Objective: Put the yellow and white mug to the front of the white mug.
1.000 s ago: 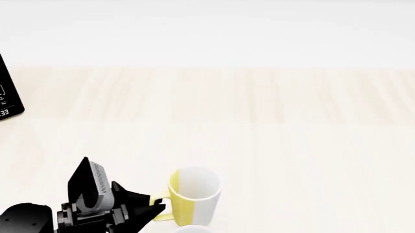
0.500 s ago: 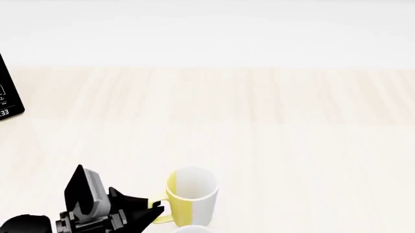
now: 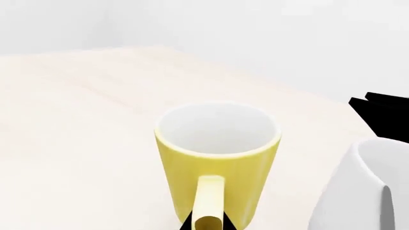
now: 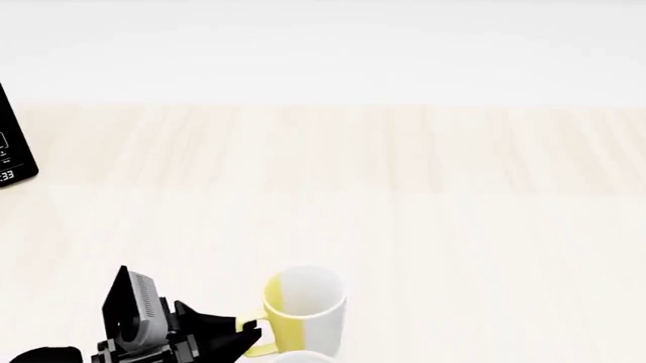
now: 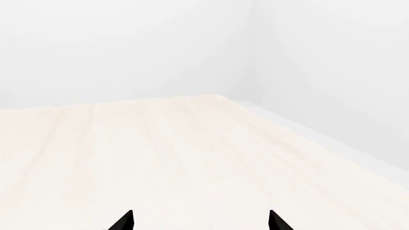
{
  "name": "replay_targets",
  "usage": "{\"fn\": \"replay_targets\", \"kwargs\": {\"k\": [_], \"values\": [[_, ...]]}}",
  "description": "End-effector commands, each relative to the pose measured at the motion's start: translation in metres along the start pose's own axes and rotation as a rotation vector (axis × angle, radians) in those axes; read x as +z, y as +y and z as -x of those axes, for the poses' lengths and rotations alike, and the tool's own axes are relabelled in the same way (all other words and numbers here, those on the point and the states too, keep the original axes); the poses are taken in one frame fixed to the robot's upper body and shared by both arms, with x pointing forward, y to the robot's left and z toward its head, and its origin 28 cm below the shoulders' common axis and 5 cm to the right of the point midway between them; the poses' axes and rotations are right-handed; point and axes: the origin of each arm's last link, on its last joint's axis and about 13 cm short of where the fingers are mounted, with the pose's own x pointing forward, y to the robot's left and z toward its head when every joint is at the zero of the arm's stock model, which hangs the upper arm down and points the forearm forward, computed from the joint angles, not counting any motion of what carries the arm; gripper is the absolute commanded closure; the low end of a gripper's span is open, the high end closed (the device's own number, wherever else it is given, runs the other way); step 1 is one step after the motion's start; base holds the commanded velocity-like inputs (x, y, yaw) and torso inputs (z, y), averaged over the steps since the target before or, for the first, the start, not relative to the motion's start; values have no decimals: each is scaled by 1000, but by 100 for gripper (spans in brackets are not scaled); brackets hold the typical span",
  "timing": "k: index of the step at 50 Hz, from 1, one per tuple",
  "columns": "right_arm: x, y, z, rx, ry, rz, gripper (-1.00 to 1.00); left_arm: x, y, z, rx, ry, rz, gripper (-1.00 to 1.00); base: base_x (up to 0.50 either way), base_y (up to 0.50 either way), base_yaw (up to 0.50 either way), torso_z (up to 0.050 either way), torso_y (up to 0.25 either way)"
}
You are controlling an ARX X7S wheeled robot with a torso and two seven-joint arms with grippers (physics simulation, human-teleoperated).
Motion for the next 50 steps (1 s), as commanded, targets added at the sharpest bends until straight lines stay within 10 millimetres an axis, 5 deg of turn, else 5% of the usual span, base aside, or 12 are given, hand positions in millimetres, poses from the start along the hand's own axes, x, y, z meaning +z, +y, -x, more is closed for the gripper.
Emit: {"fn": "replay_targets", "kwargs": {"k": [1, 50], "values": [[0, 0, 0, 0, 0, 1, -100, 1, -2, -4, -19, -52, 12, 100, 0, 0, 0, 0, 0], [3, 1, 2, 6, -10, 0, -100, -10, -8, -5, 51, 56, -71, 100, 0, 0, 0, 0, 0]]}}
